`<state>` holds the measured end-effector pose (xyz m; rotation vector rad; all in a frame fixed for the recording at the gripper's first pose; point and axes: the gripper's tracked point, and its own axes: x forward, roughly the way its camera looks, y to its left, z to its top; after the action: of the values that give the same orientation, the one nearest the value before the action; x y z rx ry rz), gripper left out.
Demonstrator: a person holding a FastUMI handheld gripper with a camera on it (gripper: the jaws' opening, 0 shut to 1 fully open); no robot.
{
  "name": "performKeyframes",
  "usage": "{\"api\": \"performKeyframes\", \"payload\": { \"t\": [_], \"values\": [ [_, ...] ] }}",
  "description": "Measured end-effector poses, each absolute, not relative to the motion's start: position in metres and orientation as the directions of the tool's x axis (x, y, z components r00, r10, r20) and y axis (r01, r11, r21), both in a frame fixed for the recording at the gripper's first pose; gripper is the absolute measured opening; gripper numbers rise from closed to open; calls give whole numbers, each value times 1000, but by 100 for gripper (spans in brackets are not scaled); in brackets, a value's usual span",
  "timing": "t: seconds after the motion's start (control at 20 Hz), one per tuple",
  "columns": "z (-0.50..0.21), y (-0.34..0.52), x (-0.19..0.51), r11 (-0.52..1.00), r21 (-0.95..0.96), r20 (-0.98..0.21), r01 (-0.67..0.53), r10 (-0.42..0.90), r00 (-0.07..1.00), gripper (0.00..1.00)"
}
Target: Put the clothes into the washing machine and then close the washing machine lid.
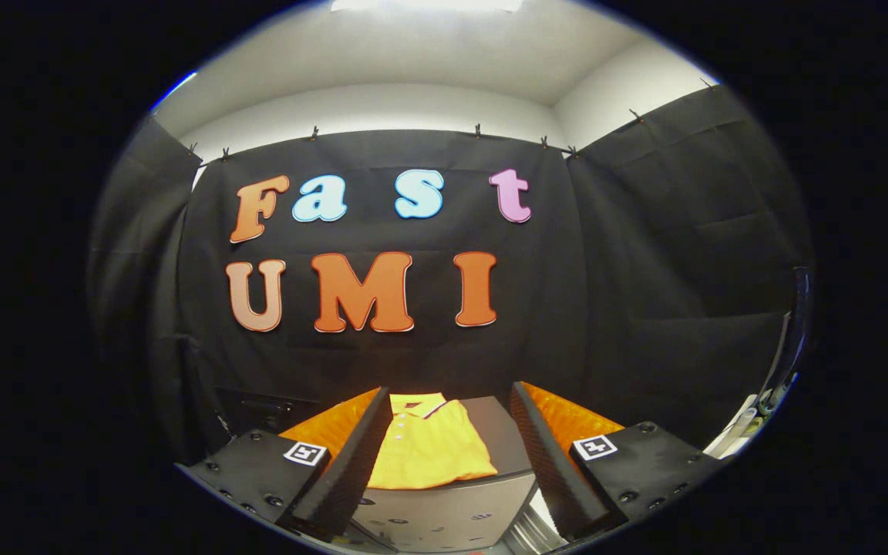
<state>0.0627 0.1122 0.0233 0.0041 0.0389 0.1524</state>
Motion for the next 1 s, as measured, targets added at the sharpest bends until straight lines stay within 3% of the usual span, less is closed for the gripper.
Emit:
{"api": "performKeyframes", "payload": {
  "t": [0.25, 0.5, 0.8, 1.0],
  "values": [
    [8, 153, 139, 975, -13, -135, -223, 220, 966, 100],
    [-61, 204, 198, 957, -22, -420, -290, 254, 871, 100],
    [-129, 233, 243, 954, -25, -605, -298, 223, 764, 99],
    [-175, 228, 272, 970, -7, -689, -243, 172, 704, 99]
  ]
}}
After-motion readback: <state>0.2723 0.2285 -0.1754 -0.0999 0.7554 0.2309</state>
